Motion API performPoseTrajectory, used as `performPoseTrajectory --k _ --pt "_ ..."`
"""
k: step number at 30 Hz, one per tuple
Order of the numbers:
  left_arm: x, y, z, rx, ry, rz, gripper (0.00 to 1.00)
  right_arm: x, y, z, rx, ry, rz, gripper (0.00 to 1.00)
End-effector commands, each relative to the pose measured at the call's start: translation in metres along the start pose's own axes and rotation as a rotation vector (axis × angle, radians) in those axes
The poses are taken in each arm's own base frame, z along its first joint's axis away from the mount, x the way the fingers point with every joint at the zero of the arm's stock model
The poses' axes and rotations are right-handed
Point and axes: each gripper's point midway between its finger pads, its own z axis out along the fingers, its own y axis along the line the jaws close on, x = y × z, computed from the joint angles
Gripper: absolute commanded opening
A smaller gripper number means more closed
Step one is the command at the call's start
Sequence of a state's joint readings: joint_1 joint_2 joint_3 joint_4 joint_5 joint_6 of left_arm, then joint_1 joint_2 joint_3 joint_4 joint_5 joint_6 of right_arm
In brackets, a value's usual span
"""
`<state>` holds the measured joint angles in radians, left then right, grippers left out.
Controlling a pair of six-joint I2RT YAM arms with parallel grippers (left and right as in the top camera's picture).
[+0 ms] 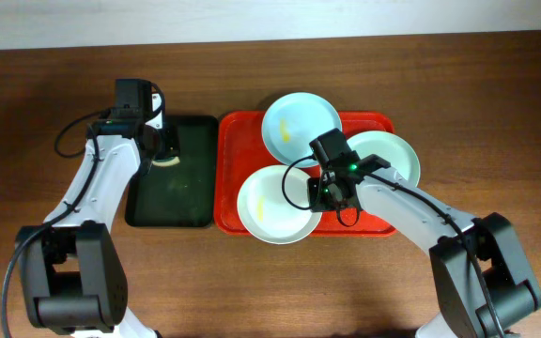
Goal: Clean dirty plates on tray and stack at the side
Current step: 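Grip the white plate rim with the right gripper and tilt it up, then carry the sponge with the left gripper into the white plate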
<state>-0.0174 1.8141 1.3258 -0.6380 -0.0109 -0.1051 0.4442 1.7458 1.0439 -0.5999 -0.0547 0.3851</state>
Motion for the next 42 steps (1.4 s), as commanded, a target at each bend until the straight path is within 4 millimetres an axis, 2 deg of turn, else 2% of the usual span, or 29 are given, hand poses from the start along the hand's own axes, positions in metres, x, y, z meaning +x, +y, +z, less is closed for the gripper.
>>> performPoseTrajectory --k 1,12,14,16,23,27,32,36,42 --pt "0.001 -0.002 0.002 0.008 0.002 0.017 0.0 0.006 -0.003 0.006 0.021 0.017 0.009 0.19" --pt "0.001 -0.005 0.002 0.023 0.003 0.018 0.0 0.007 -0.003 0.007 0.021 0.018 0.01 0.18" --pt "0.001 -0.005 0.002 0.023 0.003 0.018 0.0 0.007 -0.003 0.007 0.021 0.018 0.009 0.08" --pt "0.001 -0.005 0.002 0.023 0.003 0.018 0.0 0.007 -0.003 0.007 0.022 0.018 0.009 0.05" --pt "0.002 -0.005 0.002 0.023 0.008 0.018 0.0 0.013 -0.006 0.009 0.028 0.032 0.042 0.04" --pt "0.01 -0.004 0.002 0.023 0.039 0.067 0.0 0.015 -0.007 0.01 0.03 0.037 0.055 0.04" --pt "0.028 -0.017 -0.003 0.101 0.118 0.053 0.0 0.013 -0.006 0.01 0.027 0.03 0.056 0.04" --pt "0.031 -0.015 -0.019 0.087 0.175 0.048 0.0 0.009 -0.004 0.01 0.02 0.013 0.055 0.04" --pt "0.007 -0.035 -0.064 0.102 0.176 0.042 0.0 0.009 -0.002 0.01 0.005 0.016 0.056 0.04"
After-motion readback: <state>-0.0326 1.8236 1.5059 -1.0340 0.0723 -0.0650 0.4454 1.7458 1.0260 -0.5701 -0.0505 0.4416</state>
